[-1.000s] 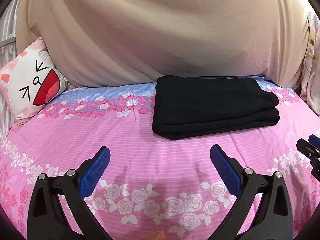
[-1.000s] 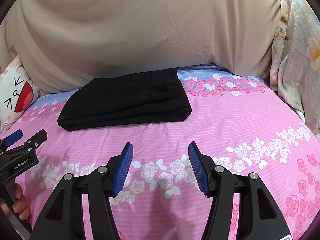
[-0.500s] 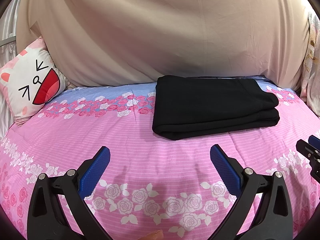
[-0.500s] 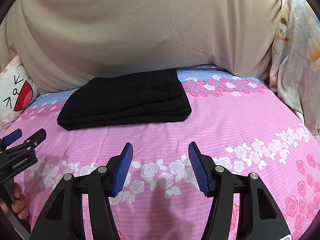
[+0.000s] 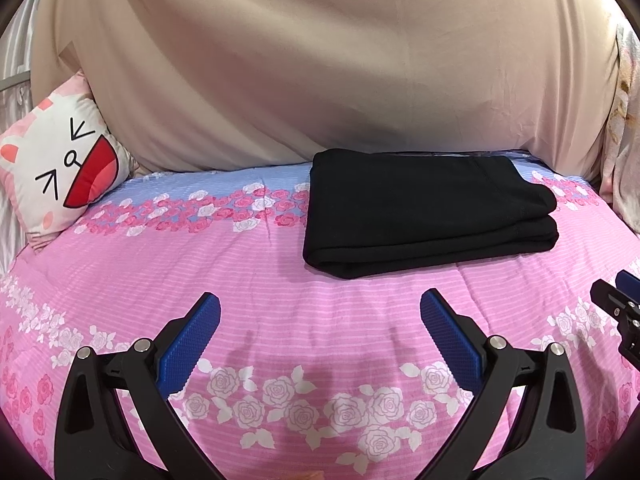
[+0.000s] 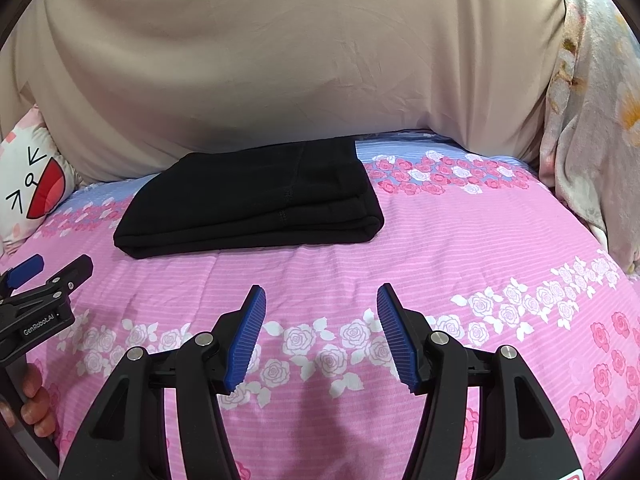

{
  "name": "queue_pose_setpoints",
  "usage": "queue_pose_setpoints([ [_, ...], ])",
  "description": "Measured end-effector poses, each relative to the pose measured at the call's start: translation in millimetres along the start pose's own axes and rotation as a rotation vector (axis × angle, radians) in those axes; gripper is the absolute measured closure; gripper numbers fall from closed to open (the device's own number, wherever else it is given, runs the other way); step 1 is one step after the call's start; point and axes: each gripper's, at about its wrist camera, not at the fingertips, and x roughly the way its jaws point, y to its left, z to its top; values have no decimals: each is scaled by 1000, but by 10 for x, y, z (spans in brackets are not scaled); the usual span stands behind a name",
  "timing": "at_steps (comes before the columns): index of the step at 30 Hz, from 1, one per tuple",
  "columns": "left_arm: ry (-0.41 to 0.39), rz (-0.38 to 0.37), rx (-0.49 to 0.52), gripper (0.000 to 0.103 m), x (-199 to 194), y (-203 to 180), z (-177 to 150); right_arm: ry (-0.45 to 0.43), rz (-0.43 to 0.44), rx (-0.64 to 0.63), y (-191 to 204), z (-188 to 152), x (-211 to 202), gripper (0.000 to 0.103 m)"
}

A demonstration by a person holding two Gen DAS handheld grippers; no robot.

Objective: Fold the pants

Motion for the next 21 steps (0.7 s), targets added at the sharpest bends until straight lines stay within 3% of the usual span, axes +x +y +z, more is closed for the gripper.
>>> queue_pose_setpoints([
  [7, -4, -7, 2, 5, 9, 9, -8, 3, -1, -1, -3, -2, 10, 46],
  [15, -19, -43, -61, 5, -15, 132, -18, 5, -3, -7, 12, -14, 14, 46],
  [21, -31, -43, -35, 5, -46, 77, -24, 6, -1, -10, 7, -26, 19, 46],
])
